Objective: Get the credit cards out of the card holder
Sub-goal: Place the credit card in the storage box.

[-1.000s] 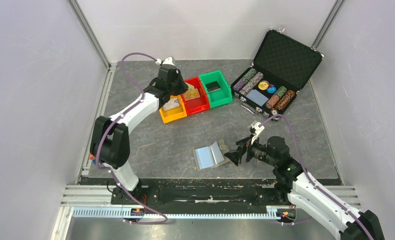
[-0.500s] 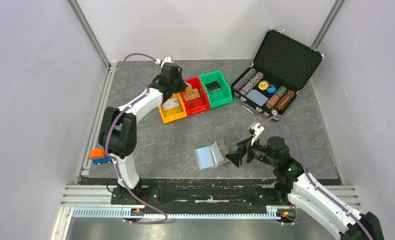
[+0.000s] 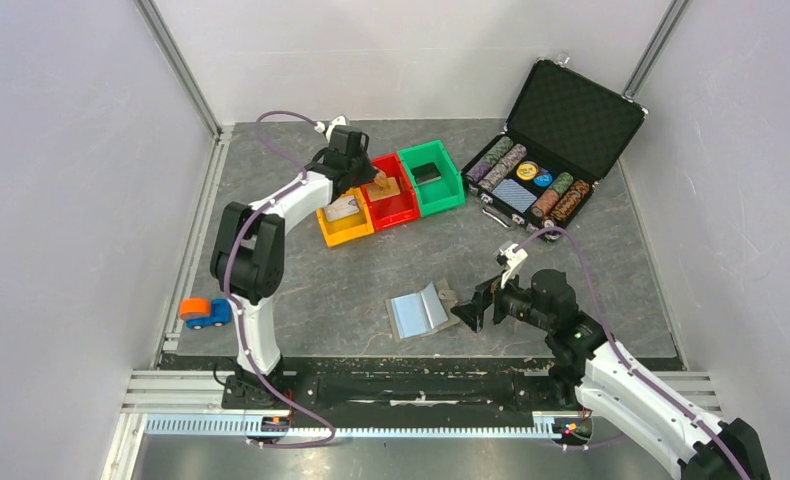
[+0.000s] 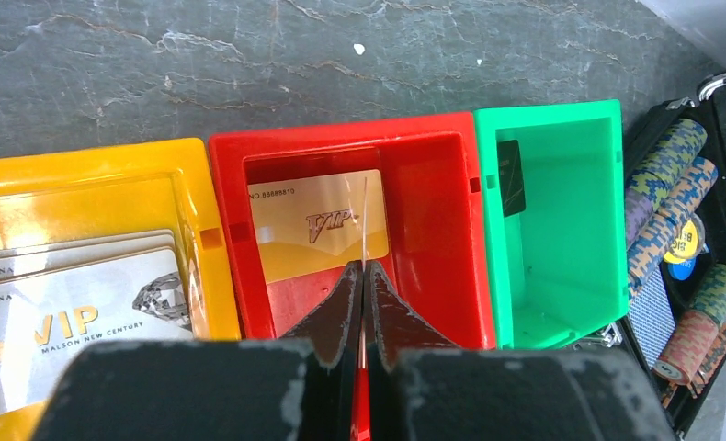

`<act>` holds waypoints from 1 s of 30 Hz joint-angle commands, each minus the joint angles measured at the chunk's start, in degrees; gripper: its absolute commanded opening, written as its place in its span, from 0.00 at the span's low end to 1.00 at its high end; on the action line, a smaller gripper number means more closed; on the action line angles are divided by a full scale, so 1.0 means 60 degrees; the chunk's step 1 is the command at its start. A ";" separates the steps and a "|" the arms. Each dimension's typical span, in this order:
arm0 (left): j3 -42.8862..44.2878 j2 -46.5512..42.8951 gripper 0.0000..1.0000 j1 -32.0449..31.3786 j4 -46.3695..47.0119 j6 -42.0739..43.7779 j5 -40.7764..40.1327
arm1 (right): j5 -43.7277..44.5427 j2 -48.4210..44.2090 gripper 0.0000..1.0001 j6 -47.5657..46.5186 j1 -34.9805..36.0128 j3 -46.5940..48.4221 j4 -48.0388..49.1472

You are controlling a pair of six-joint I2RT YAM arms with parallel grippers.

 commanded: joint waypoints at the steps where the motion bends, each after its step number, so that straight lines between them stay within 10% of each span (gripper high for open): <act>1: 0.0363 0.0140 0.05 0.0036 0.0068 -0.0584 -0.0410 | 0.0347 0.0075 0.98 -0.0075 -0.0017 0.0540 -0.0029; 30: 0.1217 0.1008 0.22 0.0037 -0.0370 -0.0277 -0.0371 | 0.0516 0.0441 0.98 -0.0001 -0.0017 0.0634 0.0013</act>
